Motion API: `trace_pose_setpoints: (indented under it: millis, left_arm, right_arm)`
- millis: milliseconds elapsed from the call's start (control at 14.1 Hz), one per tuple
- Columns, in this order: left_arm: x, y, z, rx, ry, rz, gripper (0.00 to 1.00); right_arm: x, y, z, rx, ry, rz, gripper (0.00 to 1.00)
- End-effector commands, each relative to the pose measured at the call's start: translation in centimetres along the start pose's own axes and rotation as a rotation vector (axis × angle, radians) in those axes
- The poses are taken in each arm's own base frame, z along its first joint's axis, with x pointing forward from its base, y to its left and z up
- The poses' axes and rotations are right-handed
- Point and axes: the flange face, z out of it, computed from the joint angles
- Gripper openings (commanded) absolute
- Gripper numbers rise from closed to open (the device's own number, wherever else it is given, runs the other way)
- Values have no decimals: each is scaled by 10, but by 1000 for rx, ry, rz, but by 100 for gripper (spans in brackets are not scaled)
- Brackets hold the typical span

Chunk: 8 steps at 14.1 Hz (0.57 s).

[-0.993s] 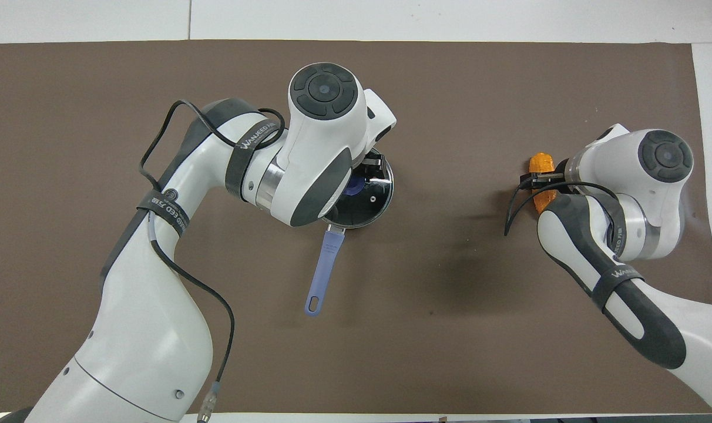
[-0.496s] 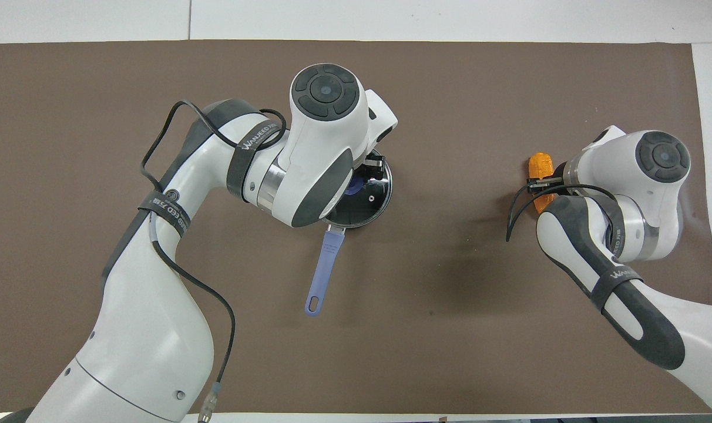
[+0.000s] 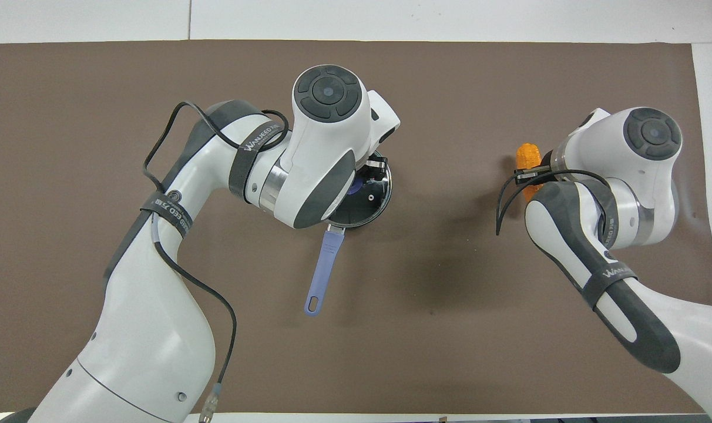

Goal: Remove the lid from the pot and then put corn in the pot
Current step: 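Grasp the blue lid knob with the left gripper while the right gripper grasps the corn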

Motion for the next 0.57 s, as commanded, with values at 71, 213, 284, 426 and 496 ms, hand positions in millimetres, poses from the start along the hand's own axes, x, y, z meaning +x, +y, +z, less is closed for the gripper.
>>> trace_pose_setpoints:
  millis: [71,213,284,426,496]
  left_arm:
    - [0,-4,1,17,10,-12,52]
    - [0,-4,1,15,7,-13,42]
    - [0,-4,0,14,5,-14,36]
    - [-2,-5,-4,15,-8,-16,23]
    - [-3,-6,-9,13,-3,-18,18]
  right_arm:
    - [15,-26,-23,8,-12,8,0]
    - [25,-56,-37,9,-10,26,0]
    - [27,-70,-39,10,-12,40,0]
    - [27,-77,-39,8,-11,67,0]
    - [26,-76,-39,7,-13,68,0]
